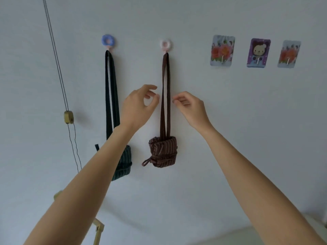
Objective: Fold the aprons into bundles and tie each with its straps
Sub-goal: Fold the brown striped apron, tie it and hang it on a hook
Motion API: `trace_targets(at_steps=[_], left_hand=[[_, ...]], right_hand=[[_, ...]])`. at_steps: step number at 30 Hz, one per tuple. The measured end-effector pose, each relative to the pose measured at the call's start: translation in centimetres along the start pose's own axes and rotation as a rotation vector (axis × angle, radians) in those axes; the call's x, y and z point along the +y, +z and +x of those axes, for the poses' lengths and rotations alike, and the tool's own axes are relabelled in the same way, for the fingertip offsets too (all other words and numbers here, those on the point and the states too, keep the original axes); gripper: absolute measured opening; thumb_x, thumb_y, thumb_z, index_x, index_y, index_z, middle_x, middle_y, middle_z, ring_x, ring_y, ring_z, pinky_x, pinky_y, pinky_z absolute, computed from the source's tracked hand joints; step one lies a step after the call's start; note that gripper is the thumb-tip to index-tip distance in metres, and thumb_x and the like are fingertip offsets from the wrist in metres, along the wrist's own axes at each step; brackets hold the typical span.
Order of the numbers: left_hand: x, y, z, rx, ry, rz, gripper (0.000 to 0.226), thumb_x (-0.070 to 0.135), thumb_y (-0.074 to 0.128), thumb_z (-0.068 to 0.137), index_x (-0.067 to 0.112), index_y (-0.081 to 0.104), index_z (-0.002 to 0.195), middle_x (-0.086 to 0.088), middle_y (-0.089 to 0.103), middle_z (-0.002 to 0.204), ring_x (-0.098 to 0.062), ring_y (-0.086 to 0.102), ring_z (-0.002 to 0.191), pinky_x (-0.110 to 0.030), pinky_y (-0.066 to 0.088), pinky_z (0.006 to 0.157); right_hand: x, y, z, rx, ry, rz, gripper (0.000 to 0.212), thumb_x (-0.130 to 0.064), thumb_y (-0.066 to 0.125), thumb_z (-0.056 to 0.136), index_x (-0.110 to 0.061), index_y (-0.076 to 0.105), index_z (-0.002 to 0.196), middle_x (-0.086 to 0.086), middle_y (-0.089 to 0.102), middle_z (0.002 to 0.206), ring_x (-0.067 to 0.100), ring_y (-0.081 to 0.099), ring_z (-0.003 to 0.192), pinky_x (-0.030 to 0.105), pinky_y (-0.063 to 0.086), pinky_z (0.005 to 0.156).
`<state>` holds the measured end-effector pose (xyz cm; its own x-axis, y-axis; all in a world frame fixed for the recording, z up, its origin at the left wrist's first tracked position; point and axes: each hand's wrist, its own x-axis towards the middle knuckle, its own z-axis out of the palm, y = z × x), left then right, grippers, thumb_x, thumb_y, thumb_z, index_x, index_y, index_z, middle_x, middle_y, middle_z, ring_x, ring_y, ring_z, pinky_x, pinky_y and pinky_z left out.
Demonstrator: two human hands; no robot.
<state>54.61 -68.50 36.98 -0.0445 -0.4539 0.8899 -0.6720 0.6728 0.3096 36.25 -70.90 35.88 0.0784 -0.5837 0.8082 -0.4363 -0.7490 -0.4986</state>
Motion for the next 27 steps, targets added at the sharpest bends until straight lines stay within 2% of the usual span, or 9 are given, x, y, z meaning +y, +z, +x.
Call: trace_targets(at_steps=[2, 4, 5, 8, 12, 16, 20, 24, 27], left_hand=[[-0.7, 0.3, -3.4, -0.069, -0.07, -0.007, 0.043, 0.047, 0.054, 0.088, 0.022, 0.056, 0.123, 0.01, 0.062, 0.109, -0.009, 0.057, 0.099, -0.035, 0.049, 0.086], [-1.5, 0.9, -6.8, -0.149, -0.154, 0.005, 0.054, 0.054, 0.057, 0.085, 0.022, 0.051, 0.128, 0.005, 0.058, 0.121, -0.009, 0.054, 0.106, -0.033, 0.047, 0.09], [-1.7, 1.2, -8.1, -0.188, -0.209, -0.001, 0.059, 0.056, 0.058, 0.082, 0.024, 0.048, 0.13, 0.005, 0.054, 0.125, -0.009, 0.052, 0.109, -0.032, 0.047, 0.09], [-1.9, 2.2, -10.7, -0.262, -0.344, -0.055, 0.063, 0.058, 0.06, 0.079, 0.026, 0.046, 0.131, 0.005, 0.051, 0.13, -0.008, 0.052, 0.112, -0.033, 0.047, 0.092], [-1.7, 3.1, -12.2, -0.156, -0.317, -0.04, 0.041, 0.046, 0.067, 0.079, 0.022, 0.062, 0.112, 0.008, 0.06, 0.111, -0.005, 0.057, 0.1, -0.035, 0.053, 0.084], [-2.3, 3.7, -13.6, -0.052, -0.35, -0.03, 0.019, 0.032, 0.068, 0.083, 0.018, 0.069, 0.096, 0.004, 0.067, 0.098, -0.009, 0.061, 0.092, -0.029, 0.052, 0.083], [-3.0, 4.7, -13.6, -0.056, -0.422, -0.048, 0.017, 0.03, 0.068, 0.083, 0.017, 0.068, 0.094, 0.001, 0.068, 0.099, -0.011, 0.063, 0.092, -0.029, 0.051, 0.083], [-3.0, 5.1, -13.3, -0.064, -0.392, 0.016, 0.022, 0.036, 0.065, 0.085, 0.019, 0.064, 0.099, 0.001, 0.064, 0.104, -0.013, 0.06, 0.095, -0.033, 0.051, 0.078], [-2.2, 5.4, -13.9, 0.004, -0.269, 0.15, 0.03, 0.039, 0.062, 0.086, 0.02, 0.06, 0.108, 0.003, 0.06, 0.109, -0.016, 0.052, 0.103, -0.024, 0.042, 0.076]], right_hand=[[1.4, 0.3, -3.7, -0.064, 0.064, -0.064, 0.018, -0.005, 0.057, 0.087, -0.015, 0.066, 0.099, -0.006, 0.066, 0.093, 0.008, 0.06, 0.087, 0.015, 0.045, 0.079], [3.0, 0.7, -6.9, -0.133, 0.197, -0.133, 0.025, -0.008, 0.057, 0.086, -0.017, 0.062, 0.108, -0.002, 0.063, 0.1, 0.013, 0.059, 0.09, 0.023, 0.046, 0.081], [3.5, 0.8, -8.2, -0.177, 0.291, -0.108, 0.029, -0.012, 0.059, 0.087, -0.019, 0.058, 0.115, -0.001, 0.061, 0.105, 0.014, 0.059, 0.093, 0.025, 0.046, 0.082], [3.9, 1.5, -10.9, -0.302, 0.511, 0.186, 0.047, -0.018, 0.062, 0.088, -0.022, 0.045, 0.132, -0.003, 0.056, 0.119, 0.016, 0.057, 0.108, 0.02, 0.043, 0.082], [3.9, 2.7, -13.0, -0.321, 0.416, 0.24, 0.062, -0.015, 0.071, 0.082, -0.025, 0.039, 0.134, -0.006, 0.055, 0.119, 0.01, 0.059, 0.103, 0.019, 0.05, 0.081], [4.3, 3.3, -13.6, -0.223, 0.29, 0.098, 0.056, -0.018, 0.074, 0.078, -0.028, 0.047, 0.126, -0.009, 0.061, 0.106, 0.008, 0.063, 0.088, 0.023, 0.053, 0.076], [4.8, 3.8, -12.8, -0.22, 0.247, -0.03, 0.055, -0.012, 0.072, 0.078, -0.029, 0.049, 0.125, -0.007, 0.063, 0.104, 0.01, 0.063, 0.088, 0.034, 0.054, 0.08], [4.9, 3.5, -12.5, -0.235, 0.274, -0.009, 0.055, -0.014, 0.073, 0.079, -0.025, 0.048, 0.127, -0.019, 0.059, 0.098, 0.005, 0.062, 0.087, 0.032, 0.055, 0.081], [5.0, 3.0, -12.9, -0.218, 0.274, 0.013, 0.053, -0.015, 0.071, 0.081, -0.024, 0.048, 0.128, -0.014, 0.059, 0.106, 0.007, 0.059, 0.096, 0.031, 0.052, 0.084]])
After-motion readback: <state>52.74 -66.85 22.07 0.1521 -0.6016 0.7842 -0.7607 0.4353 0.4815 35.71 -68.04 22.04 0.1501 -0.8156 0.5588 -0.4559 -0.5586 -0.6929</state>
